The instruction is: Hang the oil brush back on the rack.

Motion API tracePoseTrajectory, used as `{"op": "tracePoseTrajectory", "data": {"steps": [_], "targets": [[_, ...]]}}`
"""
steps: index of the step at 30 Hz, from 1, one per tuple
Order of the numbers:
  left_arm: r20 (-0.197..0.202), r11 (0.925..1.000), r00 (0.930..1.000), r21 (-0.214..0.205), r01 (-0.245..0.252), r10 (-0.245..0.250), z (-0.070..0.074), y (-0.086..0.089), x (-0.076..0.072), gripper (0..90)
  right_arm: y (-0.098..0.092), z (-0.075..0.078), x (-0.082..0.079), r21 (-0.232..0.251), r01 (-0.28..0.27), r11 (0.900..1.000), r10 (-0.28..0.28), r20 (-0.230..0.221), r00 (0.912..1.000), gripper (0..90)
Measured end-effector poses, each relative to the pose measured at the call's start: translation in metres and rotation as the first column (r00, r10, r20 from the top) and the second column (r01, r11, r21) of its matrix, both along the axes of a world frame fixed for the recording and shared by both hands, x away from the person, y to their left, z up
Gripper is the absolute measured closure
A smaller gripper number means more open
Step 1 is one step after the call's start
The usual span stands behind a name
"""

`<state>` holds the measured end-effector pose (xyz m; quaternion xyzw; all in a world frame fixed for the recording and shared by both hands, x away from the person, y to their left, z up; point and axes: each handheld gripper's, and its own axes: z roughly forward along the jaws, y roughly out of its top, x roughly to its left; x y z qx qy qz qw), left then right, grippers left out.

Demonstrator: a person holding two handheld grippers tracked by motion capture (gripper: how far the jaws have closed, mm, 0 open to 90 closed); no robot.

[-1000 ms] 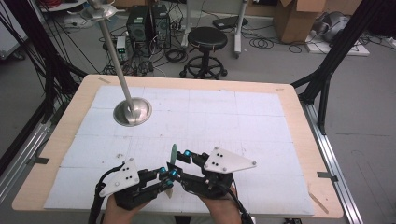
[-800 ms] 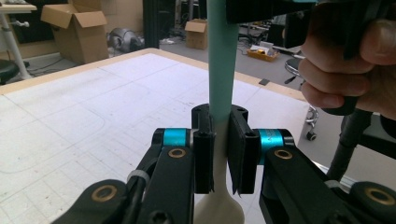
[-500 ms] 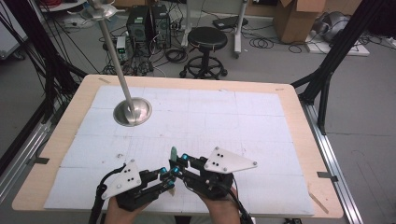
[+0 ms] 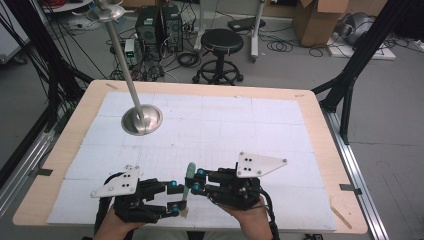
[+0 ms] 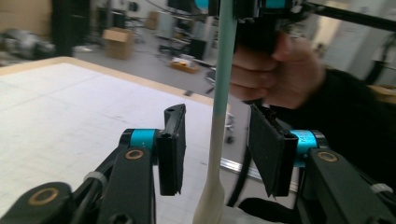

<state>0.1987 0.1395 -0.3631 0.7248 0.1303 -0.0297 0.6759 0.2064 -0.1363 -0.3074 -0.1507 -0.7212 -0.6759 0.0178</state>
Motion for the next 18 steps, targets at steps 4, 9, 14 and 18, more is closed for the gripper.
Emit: {"op": "tracePoseTrajectory", "data": {"steps": [4,9,14,18], "targets": [[-0.002,0.9985,0.9986,0.016,0.053,-0.053,-0.002,-0.004,-0.001,65.5,0.000,-0.005,0.004,0.002,-0.078,0.9969,0.078,0.001,0.9969,82.7],[0.001,0.9979,0.9982,0.025,0.059,-0.059,-0.004,-0.005,-0.002,75.9,0.001,-0.009,0.007,0.034,-0.137,0.9900,0.137,-0.009,0.9905,82.6],[0.017,0.9982,0.9984,0.029,0.053,-0.053,-0.005,-0.006,-0.003,83.7,0.001,-0.011,0.007,0.033,-0.141,0.9895,0.141,-0.010,0.9899,82.6],[0.023,0.9989,0.9997,0.047,0.008,-0.009,-0.005,-0.004,-0.002,84.0,-0.001,-0.012,0.007,0.059,-0.079,0.9951,0.079,-0.012,0.9968,53.9]]}}
